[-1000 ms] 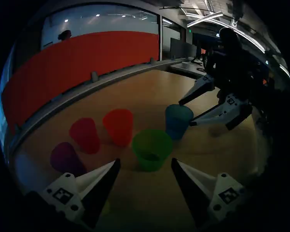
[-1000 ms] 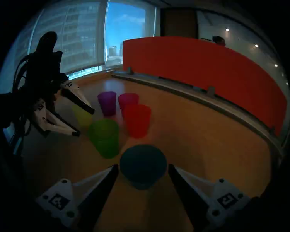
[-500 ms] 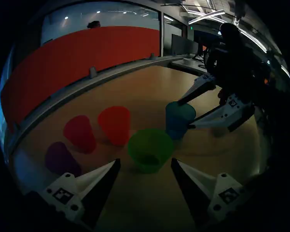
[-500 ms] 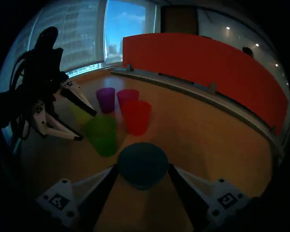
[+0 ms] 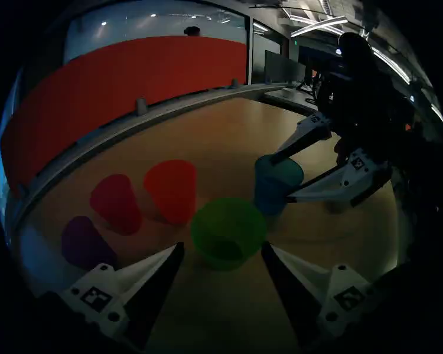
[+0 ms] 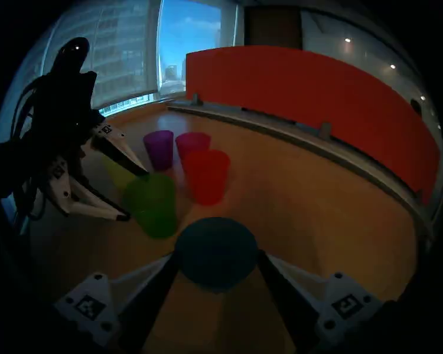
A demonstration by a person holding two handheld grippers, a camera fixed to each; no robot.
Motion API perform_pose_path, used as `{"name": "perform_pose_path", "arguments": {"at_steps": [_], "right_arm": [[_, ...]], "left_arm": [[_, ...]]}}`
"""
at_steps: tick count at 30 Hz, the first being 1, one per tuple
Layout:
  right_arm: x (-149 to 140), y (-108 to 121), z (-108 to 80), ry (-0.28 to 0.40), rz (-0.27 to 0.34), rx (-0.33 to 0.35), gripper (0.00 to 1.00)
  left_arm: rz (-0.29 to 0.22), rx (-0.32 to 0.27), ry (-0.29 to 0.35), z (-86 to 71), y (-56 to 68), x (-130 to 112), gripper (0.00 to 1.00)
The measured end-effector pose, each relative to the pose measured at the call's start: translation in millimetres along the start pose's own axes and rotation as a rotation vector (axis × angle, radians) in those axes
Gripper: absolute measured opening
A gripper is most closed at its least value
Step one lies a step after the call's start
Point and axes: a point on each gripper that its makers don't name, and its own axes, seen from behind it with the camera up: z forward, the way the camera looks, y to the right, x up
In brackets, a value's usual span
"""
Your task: Pour water
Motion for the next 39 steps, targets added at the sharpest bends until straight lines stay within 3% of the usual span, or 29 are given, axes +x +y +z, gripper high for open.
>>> {"name": "perform_pose_path", "arguments": {"at_steps": [30, 39], "right_arm": [[-1.8, 0.2, 12.5, -0.011, 0.016, 0.006, 1.00], [-1.7, 0.5, 12.0, -0.010, 0.015, 0.004, 1.00]], "left_arm": [[-0.013, 0.001, -0.010, 18.4, 6.3, 5.3, 0.90], [-0.060, -0.018, -0.007, 19.5, 7.5, 4.1, 0.89]]}}
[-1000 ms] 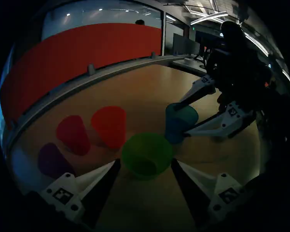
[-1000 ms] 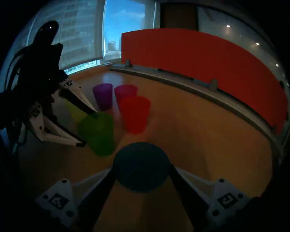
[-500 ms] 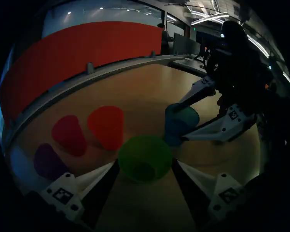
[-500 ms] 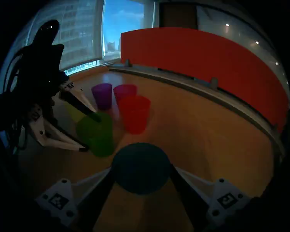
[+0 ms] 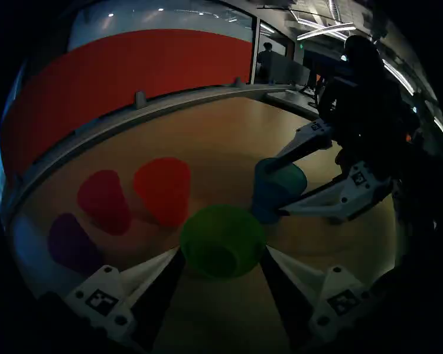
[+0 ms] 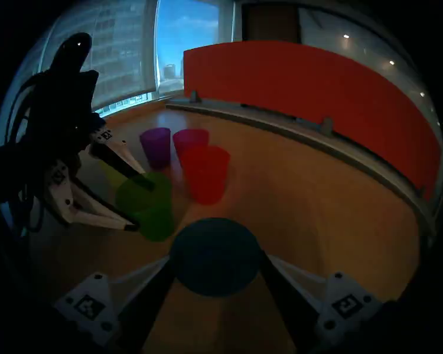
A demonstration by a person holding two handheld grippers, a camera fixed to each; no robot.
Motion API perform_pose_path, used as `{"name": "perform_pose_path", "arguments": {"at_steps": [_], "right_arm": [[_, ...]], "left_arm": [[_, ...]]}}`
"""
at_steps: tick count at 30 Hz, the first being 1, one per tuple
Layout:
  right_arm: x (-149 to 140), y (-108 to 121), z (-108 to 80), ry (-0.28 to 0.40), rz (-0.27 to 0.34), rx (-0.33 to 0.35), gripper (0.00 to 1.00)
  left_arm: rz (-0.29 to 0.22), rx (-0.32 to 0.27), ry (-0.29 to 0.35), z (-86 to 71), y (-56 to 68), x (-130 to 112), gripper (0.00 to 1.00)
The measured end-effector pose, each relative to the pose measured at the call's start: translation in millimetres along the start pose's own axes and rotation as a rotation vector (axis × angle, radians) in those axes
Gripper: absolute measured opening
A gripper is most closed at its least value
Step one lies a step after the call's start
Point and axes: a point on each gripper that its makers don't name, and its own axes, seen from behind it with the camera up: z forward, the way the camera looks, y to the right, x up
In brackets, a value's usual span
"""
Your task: Pour water
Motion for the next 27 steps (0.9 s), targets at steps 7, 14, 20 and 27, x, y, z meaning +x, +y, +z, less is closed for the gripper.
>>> {"name": "perform_pose_path", "arguments": {"at_steps": [7, 14, 20, 27], "right_arm": [[0.1, -1.7, 0.6, 0.000, 0.000, 0.004, 0.93], [-0.5, -4.1, -0.1, 0.001, 0.002, 0.014, 0.89], [-1.7, -5.5, -3.1, 0.001, 0.004, 0.019, 0.90], [1.7, -5.0, -9.1, 0.012, 0.008, 0.015, 0.89]], "left_arm": [[-0.006, -0.002, 0.009, -0.6, -0.3, 0.7, 0.88], [-0.006, -0.010, 0.020, -2.0, 0.8, 3.6, 0.87], [-0.005, -0.008, 0.032, -6.2, -0.8, 7.3, 0.86], [0.000, -0.010, 0.044, -11.8, 0.9, 9.0, 0.85]]}}
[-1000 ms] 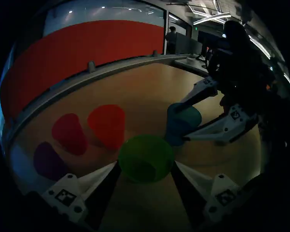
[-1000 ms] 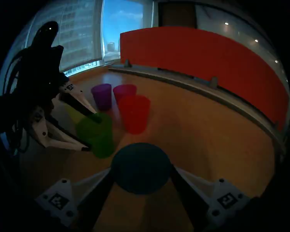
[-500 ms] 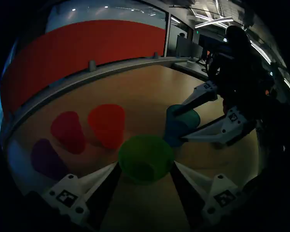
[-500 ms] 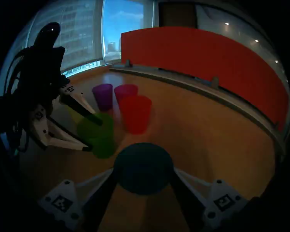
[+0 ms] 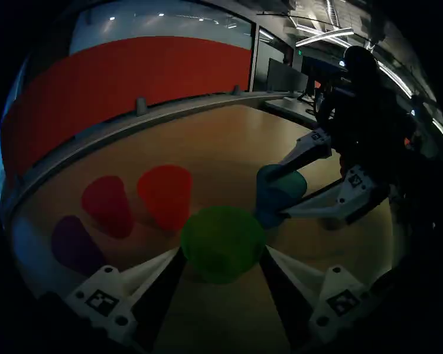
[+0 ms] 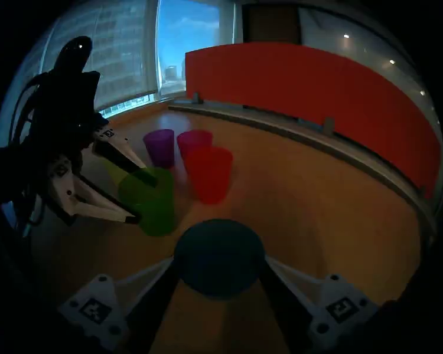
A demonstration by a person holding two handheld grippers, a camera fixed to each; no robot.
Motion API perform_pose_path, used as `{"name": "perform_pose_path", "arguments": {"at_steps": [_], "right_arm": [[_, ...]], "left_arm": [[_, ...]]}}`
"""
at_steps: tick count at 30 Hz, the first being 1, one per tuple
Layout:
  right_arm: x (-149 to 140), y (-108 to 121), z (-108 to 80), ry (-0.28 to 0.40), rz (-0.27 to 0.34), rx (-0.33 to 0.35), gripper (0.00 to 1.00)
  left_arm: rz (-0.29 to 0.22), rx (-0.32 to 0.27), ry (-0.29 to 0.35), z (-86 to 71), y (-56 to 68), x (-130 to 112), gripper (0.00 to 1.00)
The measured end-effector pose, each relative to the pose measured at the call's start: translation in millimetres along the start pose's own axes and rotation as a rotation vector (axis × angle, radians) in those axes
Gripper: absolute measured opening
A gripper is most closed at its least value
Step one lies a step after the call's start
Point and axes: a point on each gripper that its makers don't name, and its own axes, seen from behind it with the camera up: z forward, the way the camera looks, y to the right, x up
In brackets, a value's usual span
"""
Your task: Pour water
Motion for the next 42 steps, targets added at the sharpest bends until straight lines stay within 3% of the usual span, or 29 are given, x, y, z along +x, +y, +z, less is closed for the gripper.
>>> {"name": "perform_pose_path", "arguments": {"at_steps": [14, 33, 42], "right_arm": [[20.1, -2.7, -24.9, 0.041, -0.009, -0.025, 0.89], [53.1, -15.4, -72.7, 0.113, -0.043, -0.061, 0.89], [66.1, -27.3, -94.7, 0.158, -0.053, -0.062, 0.89]], "left_arm": [[0.001, 0.014, 0.062, -27.4, 2.7, 13.4, 0.85], [0.017, 0.030, 0.139, -84.4, 6.3, 19.5, 0.85], [0.029, 0.054, 0.181, -111.5, 1.9, 19.2, 0.85]]}}
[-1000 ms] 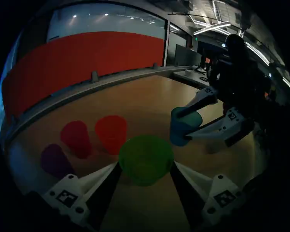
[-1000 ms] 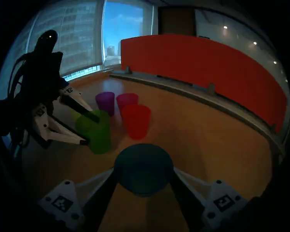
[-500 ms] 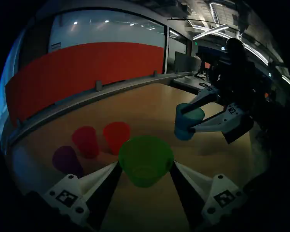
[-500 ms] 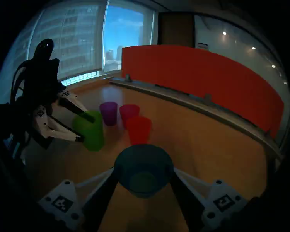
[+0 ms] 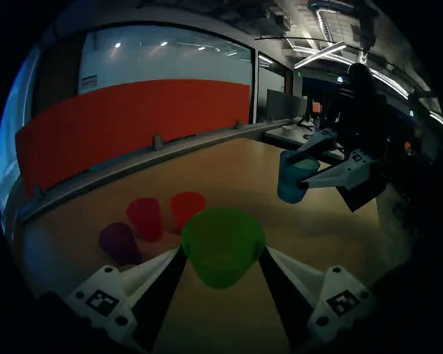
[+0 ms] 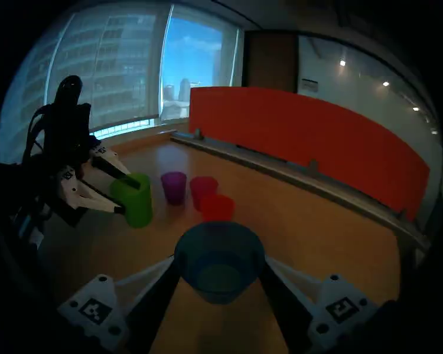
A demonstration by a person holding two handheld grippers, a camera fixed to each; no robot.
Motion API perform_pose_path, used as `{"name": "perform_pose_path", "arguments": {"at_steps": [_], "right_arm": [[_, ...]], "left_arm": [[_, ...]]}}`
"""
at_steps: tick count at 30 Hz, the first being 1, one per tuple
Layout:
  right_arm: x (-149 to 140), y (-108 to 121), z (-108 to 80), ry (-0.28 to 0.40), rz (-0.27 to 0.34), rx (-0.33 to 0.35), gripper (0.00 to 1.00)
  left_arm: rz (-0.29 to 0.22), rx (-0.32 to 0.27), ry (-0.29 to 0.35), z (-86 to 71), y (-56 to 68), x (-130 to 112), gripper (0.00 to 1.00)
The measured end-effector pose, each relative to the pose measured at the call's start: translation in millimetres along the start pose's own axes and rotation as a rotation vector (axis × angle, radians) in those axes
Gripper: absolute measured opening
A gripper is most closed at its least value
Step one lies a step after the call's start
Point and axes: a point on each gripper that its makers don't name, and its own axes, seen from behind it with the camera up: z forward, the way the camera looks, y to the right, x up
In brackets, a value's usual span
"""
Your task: Pour water
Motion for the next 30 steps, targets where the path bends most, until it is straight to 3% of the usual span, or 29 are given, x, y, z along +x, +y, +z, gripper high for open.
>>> {"name": "perform_pose_path", "arguments": {"at_steps": [15, 30], "right_arm": [[27.4, -9.1, -28.2, 0.080, -0.005, -0.010, 0.89], [43.8, -14.5, -28.1, 0.143, 0.004, 0.008, 0.89]], "left_arm": [[-0.019, 0.029, 0.099, -48.8, -12.0, 23.8, 0.86], [-0.008, 0.053, 0.176, -63.0, -22.1, 39.9, 0.86]]}}
